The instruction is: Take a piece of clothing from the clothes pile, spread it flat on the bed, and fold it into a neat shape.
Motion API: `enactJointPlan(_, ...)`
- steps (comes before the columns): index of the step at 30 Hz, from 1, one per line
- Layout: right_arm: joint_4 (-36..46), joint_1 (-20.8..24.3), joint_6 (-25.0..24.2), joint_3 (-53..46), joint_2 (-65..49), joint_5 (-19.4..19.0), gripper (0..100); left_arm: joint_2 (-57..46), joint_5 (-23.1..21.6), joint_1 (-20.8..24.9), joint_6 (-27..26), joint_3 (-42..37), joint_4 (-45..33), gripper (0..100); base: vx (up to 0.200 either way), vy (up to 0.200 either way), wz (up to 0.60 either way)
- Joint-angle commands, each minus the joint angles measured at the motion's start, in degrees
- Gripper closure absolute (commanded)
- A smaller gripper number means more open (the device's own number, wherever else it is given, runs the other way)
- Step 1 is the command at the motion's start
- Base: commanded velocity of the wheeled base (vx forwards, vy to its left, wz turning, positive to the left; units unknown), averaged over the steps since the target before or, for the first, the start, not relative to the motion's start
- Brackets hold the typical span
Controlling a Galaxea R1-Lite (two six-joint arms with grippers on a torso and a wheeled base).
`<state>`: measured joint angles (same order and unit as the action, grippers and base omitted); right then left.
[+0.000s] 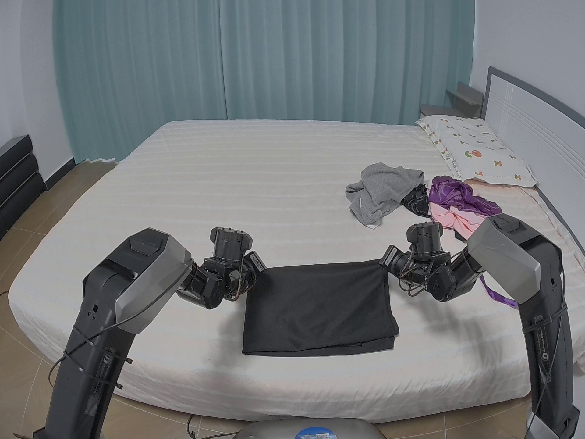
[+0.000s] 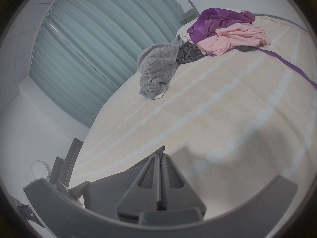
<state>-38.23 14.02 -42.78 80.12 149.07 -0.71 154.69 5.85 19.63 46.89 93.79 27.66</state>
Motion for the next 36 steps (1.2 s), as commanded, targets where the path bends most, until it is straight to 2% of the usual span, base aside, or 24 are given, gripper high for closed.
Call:
enactJointPlan(1, 0.0, 0.0, 0.1, 1.0, 1.1, 0.3, 100, 0.4, 0.1, 0.1, 0.0, 0.1, 0.2, 100, 0.000, 0.000, 0.00)
enactJointPlan(11, 0.2, 0.4, 1.6, 2.0, 2.7, 0.3, 100, 0.5, -0.8, 0.2, -0.2, 0.2, -0.5, 100, 0.000, 0.000, 0.00)
enactJointPlan(12, 0.2, 0.6, 2.0, 1.6, 2.6, 0.2, 0, 0.5, -1.1, 0.2, -0.1, 0.3, -0.7, 0, 0.000, 0.000, 0.00)
enactJointPlan(16, 0.2, 0.7, 2.2, 0.9, 2.0, 0.2, 0, 0.4, -1.5, 0.2, -0.1, 0.4, -1.3, 0, 0.000, 0.000, 0.00)
enactJointPlan(20, -0.1, 0.2, 2.2, -6.6, -4.7, -1.1, 0, 0.1, -1.4, 0.0, 0.4, 0.4, -0.9, 0, 0.000, 0.000, 0.00)
enactJointPlan(23, -3.3, 0.1, 3.8, -20.0, -12.2, -7.3, 0, -1.5, -0.8, -0.4, 4.9, -0.5, -0.8, 0, 0.000, 0.000, 0.00)
enactJointPlan(24, -4.0, 0.1, 4.4, -21.8, -13.0, -7.8, 0, -2.0, -0.7, -0.4, 5.7, -0.9, -1.0, 0, 0.000, 0.000, 0.00)
enactJointPlan(26, -7.9, 0.6, 6.7, -31.1, -17.1, -10.4, 0, -6.1, 0.1, -0.4, 8.1, -5.6, -1.1, 0, 0.000, 0.000, 0.00)
enactJointPlan(29, -11.3, 1.9, 7.7, -39.3, -20.0, -12.6, 0, -11.4, 0.0, -0.7, 10.2, -13.0, -0.4, 0, 0.000, 0.000, 0.00)
enactJointPlan(33, -13.8, 2.9, 7.8, -44.4, -20.0, -12.3, 0, -16.3, -0.1, -2.4, 11.6, -21.8, 2.5, 0, 0.000, 0.000, 0.00)
enactJointPlan(36, -14.2, 2.9, 7.2, -45.1, -19.6, -12.5, 0, -17.7, -0.4, -3.5, 11.9, -28.7, 9.3, 0, 0.000, 0.000, 0.00)
